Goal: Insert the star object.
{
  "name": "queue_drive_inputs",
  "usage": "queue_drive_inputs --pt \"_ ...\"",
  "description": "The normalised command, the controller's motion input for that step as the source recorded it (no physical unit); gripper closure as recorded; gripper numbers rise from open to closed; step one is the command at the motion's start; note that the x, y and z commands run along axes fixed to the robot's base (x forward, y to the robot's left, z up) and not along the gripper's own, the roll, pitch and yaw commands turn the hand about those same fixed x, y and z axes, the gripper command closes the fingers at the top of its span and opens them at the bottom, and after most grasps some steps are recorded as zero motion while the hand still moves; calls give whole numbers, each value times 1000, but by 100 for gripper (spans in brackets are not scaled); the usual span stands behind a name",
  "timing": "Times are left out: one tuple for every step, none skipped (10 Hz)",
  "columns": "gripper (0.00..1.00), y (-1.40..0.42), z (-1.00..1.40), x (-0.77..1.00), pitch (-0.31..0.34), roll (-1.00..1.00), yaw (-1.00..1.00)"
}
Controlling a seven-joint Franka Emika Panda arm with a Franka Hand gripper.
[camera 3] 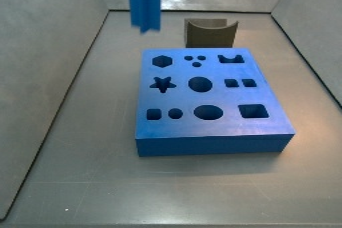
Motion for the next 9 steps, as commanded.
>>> queue_drive_inputs --pt "100 -29 -1000 0 -26 0 -154" --pt "100 -37 -1000 20 -40 0 -137" --pt "100 0 -949 151 -14 -77 -60" --pt "100 0 -686 234 0 -61 -31" --pt "100 -17 -666 206 0 -14 -23" --pt "100 -26 -506 177 0 -57 -11" --pt "100 0 -371 114 -34 -136 -9" --pt "100 0 -351 86 -50 -146 0" --pt "100 0 -417 71 -33 -44 0"
